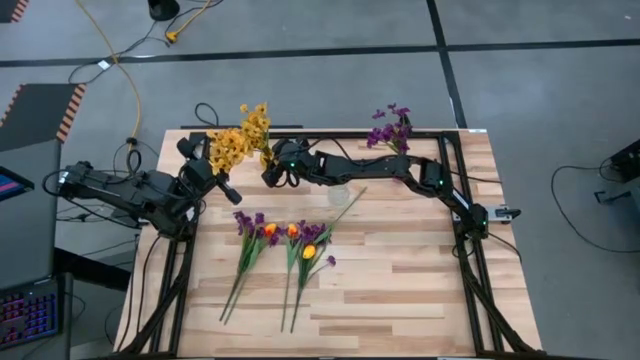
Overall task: Sort flowers into vase by color
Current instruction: Put the yellow flowers into the yellow vase
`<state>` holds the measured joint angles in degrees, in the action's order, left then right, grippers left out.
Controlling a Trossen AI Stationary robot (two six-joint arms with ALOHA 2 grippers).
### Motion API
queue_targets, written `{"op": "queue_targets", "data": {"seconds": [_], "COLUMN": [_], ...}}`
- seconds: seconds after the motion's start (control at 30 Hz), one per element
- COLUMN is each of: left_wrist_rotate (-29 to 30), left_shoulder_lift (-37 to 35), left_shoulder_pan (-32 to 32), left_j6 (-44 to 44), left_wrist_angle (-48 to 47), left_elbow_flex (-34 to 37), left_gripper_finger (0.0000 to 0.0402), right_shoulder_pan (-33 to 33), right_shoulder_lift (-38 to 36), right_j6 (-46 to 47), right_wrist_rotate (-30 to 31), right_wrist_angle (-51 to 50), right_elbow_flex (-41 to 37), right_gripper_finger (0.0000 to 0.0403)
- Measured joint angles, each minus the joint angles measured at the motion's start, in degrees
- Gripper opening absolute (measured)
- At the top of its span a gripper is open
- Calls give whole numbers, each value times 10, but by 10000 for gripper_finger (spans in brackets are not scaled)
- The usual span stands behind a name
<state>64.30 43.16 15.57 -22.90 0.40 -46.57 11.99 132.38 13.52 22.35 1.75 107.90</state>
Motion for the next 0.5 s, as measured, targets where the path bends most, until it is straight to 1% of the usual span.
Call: {"op": "queue_targets", "data": {"seconds": [0.23,0.4,0.43,0.5], "left_wrist_rotate": [0,-1,-1,-1], "left_shoulder_lift": [0,0,0,0], "left_shoulder_pan": [0,0,0,0], "left_j6": [2,2,2,2], "left_wrist_angle": [-1,-1,-3,-6], "left_elbow_flex": [0,0,0,0], "left_gripper_finger": [0,0,0,0], "right_shoulder_pan": [-3,-4,-5,-6], "right_shoulder_lift": [0,31,40,44], "right_j6": [0,0,0,-4], "right_wrist_rotate": [0,-3,-2,0], "right_wrist_angle": [4,25,46,55], "right_elbow_flex": [0,-1,0,-1], "right_gripper_finger": [255,255,255,255]}}
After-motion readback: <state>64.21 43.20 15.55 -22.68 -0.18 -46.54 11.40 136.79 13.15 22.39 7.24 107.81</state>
